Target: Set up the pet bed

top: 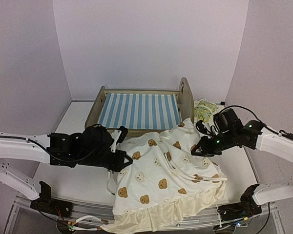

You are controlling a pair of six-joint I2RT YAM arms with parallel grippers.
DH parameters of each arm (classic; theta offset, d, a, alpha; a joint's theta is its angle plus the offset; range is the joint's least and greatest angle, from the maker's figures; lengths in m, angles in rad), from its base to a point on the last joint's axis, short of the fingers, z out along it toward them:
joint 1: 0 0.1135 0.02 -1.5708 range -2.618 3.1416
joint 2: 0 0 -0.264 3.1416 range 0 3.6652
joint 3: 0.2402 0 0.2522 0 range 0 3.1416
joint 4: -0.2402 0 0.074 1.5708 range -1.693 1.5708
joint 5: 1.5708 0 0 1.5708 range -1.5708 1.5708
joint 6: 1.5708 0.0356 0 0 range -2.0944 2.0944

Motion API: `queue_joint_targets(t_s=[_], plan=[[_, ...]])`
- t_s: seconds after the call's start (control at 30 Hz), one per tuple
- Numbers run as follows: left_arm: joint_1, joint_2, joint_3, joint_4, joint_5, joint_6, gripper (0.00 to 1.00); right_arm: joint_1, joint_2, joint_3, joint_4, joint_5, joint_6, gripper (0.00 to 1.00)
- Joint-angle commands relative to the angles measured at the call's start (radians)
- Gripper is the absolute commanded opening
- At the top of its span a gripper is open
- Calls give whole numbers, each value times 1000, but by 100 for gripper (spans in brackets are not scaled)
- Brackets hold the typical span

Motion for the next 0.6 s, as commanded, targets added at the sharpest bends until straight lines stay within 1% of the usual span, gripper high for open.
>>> queue_joint_targets(t_s=[0.0, 0.07, 0.23, 0.33, 0.47, 0.57], plan=[[4, -74, 203, -85, -111, 114, 0, 0, -1, 199, 50, -120, 16, 0], [3, -75, 301, -138, -158, 155, 0, 0, 28, 282, 42, -143, 17, 0], [4, -62, 519, -183, -270, 275, 0, 0, 118, 502, 36, -164, 12, 0], [3, -29, 634, -201, -368, 348, 2, 0, 187, 632, 43, -166, 4, 0], [10, 26, 748, -159, -536, 490, 7, 0, 285, 756, 94, -152, 23, 0], [29, 81, 811, -115, -596, 588, 8, 0, 358, 832, 105, -92, 27, 0]])
